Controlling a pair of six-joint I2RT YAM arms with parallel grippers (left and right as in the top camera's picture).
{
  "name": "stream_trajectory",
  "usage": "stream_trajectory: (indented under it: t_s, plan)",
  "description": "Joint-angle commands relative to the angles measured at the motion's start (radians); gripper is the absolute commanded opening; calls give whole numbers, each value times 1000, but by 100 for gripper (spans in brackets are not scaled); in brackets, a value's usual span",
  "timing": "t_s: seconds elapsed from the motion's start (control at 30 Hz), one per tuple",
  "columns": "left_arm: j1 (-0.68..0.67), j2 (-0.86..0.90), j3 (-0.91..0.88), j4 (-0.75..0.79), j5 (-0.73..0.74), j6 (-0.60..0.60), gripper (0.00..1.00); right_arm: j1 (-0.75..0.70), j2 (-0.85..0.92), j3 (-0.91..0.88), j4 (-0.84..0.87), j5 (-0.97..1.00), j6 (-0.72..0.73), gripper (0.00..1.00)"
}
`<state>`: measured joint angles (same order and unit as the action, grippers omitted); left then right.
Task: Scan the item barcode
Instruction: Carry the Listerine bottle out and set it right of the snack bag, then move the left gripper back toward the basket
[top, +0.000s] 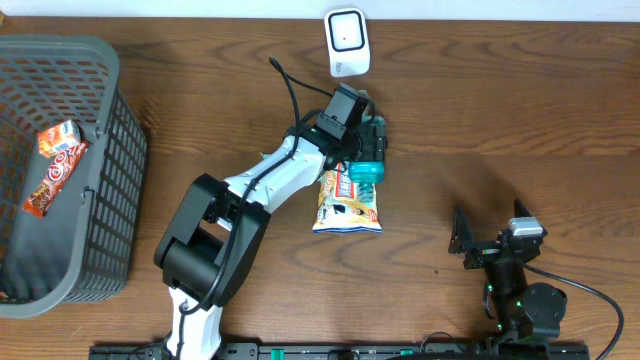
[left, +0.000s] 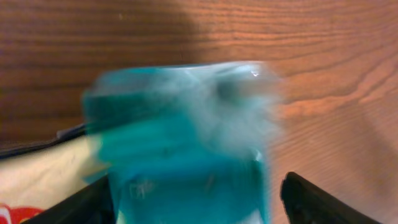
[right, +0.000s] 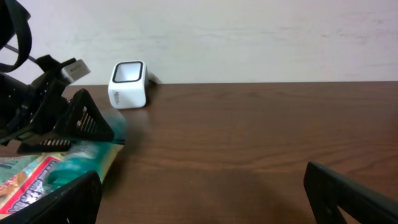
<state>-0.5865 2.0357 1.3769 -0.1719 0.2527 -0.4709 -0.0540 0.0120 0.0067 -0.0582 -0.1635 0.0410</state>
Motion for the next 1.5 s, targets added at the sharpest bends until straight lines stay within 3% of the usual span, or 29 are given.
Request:
stream_trajectory:
  t_s: [0.0,0.1,0.4,0.57,0.67,0.97,1.47]
  plan:
    - [6,-3,26,2,-29,30,92,1,-6,-1,-4,0,6,99]
    - [6,-30,26,-8,-29,34,100,1,-6,-1,-4,0,6,99]
    - [8,-274,26,-94,-43,151,98,1,-6,-1,-3,0,6,99]
    - [30,-461,26,-168,-204,241,98,1,-6,-1,-3,0,6,99]
    - [77,-559,26,-225,-269,280,98,1,-6,-1,-4,0,6,99]
    - [348,-771,26,-388,-272,290,98,1,-6,-1,-4,0,6,99]
    - [532,-854,26,-434,-272,267,98,1,-6,-1,-3,0,6,99]
